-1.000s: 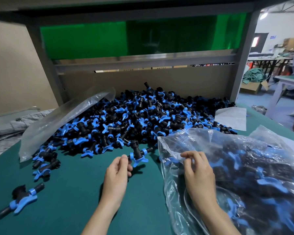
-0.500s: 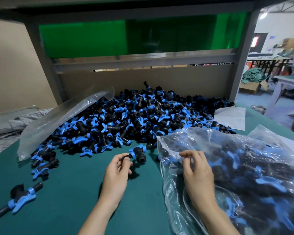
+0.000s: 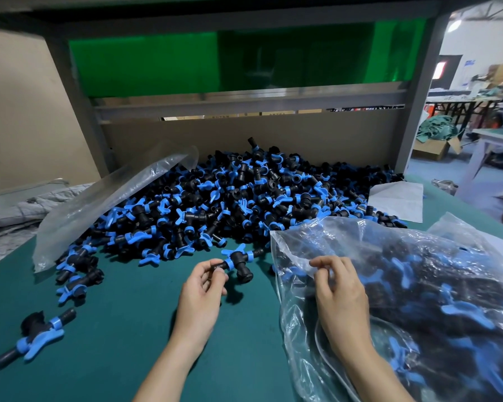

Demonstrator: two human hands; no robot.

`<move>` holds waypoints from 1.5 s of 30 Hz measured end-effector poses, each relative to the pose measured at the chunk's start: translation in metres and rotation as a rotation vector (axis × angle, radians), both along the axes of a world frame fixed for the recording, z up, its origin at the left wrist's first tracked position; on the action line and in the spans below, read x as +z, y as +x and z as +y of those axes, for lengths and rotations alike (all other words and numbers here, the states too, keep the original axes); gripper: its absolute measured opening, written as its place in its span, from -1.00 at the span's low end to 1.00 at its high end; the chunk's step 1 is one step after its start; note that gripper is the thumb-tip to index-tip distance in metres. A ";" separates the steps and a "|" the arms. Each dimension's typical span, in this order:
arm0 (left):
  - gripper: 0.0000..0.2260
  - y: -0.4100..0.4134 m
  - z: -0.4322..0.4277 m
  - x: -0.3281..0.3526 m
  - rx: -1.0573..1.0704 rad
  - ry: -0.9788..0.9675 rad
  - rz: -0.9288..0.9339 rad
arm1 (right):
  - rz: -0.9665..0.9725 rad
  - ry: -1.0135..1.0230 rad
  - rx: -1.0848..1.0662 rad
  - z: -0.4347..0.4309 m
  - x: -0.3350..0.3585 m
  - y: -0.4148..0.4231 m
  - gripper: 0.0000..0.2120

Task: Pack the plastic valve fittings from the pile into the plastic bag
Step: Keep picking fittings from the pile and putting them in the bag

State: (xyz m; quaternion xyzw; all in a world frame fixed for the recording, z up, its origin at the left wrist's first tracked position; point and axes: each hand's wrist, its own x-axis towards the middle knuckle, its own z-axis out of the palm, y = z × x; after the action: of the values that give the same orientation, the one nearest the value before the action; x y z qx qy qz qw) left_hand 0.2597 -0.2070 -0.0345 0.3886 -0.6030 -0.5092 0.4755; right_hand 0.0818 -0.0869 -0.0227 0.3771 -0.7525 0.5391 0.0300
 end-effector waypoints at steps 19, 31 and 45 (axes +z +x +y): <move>-0.86 0.000 0.004 0.004 0.005 -0.019 -0.063 | 0.013 -0.011 -0.002 0.000 -0.002 -0.001 -0.82; -0.83 -0.001 0.006 0.008 0.021 -0.012 -0.083 | 0.013 -0.019 0.000 0.000 -0.002 0.000 -0.81; -0.88 0.012 -0.001 0.026 -0.308 0.797 0.972 | 0.010 -0.024 -0.002 0.000 -0.002 0.000 -0.81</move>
State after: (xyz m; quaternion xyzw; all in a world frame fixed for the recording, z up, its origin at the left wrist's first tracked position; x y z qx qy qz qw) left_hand 0.2717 -0.2075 -0.0085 0.1698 -0.1325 -0.8743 0.4350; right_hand 0.0816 -0.0871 -0.0251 0.3785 -0.7464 0.5459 0.0389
